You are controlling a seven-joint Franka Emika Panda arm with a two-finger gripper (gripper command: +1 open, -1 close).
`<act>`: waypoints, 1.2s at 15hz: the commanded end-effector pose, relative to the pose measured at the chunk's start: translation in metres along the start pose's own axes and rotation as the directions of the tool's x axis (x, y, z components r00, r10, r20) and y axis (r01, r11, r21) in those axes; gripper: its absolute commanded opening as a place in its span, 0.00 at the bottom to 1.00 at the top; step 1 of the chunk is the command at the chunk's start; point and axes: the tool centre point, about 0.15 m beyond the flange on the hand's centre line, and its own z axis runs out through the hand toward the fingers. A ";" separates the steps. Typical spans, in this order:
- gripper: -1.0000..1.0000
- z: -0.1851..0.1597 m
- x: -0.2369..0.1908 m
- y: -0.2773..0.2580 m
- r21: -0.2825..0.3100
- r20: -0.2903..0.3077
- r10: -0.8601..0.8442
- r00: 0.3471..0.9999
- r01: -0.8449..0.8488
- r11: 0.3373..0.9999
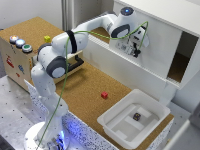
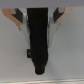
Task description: Move the door to the left
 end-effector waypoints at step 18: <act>0.00 0.023 0.030 -0.098 -0.103 0.005 -0.066 0.998 0.066 0.992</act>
